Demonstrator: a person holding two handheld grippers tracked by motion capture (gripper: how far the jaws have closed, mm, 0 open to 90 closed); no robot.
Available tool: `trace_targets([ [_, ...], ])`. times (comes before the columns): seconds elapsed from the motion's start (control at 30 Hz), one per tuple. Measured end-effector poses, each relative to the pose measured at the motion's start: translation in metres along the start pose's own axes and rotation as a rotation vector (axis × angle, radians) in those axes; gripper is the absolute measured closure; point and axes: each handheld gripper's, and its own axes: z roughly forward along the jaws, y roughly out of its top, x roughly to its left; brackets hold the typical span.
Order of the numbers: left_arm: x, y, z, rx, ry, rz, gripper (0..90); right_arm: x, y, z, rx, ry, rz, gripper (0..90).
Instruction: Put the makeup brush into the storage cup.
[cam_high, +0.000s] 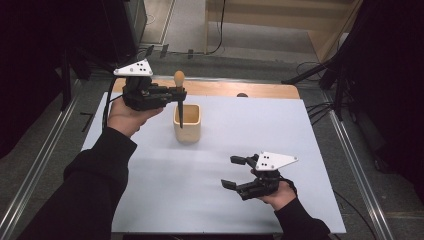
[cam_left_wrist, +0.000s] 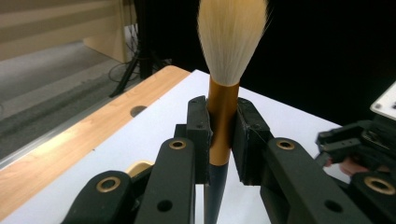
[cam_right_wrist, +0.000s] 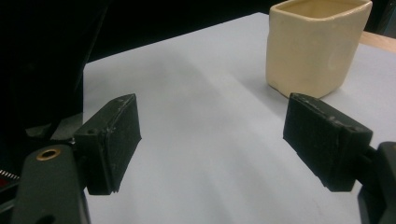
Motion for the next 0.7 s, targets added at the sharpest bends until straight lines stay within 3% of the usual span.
trace_targets([
  [0.3, 0.018, 0.002, 0.005, -0.056, 0.029, -0.033, 79.5, 0.002, 0.000, 0.001, 0.000, 0.008, -0.004, 19.9],
  [0.57, 0.019, 0.006, 0.016, -0.039, 0.068, -0.004, 79.5, 0.002, 0.000, 0.001, 0.001, 0.013, -0.003, 19.8],
  [0.7, 0.026, 0.002, 0.024, -0.022, 0.075, -0.018, 79.4, 0.002, 0.001, 0.001, 0.001, 0.017, -0.005, 19.9],
])
